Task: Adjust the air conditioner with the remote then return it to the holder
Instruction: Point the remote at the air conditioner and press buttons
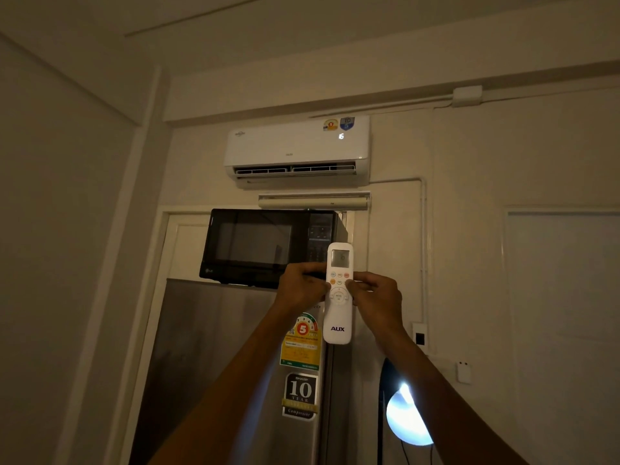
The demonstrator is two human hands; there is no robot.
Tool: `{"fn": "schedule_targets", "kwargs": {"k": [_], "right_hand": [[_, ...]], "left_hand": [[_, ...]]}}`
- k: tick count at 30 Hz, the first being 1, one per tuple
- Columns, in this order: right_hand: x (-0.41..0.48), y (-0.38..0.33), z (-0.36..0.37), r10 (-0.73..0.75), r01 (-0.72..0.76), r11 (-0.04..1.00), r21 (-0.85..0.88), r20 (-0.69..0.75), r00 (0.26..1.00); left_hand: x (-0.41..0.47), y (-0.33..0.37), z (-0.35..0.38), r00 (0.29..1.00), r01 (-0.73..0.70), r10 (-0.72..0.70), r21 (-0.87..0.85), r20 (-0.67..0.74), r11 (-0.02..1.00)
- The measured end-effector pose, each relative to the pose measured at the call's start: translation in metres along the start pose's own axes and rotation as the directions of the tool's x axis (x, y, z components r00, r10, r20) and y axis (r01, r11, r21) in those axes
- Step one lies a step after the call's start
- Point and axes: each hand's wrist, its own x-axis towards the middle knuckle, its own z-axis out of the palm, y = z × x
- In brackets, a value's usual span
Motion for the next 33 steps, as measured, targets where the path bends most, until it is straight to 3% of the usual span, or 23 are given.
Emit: {"fn": "schedule_targets", "kwargs": {"k": [33], "right_hand": [[0.0051,0.0002,-0.0061,0.026,-0.026,0.999,0.031,-0.010,1.000]], "left_hand": [[0.0012,0.0077,0.0068,1.000,0.018,-0.019,0.036,0.019,0.999]]}}
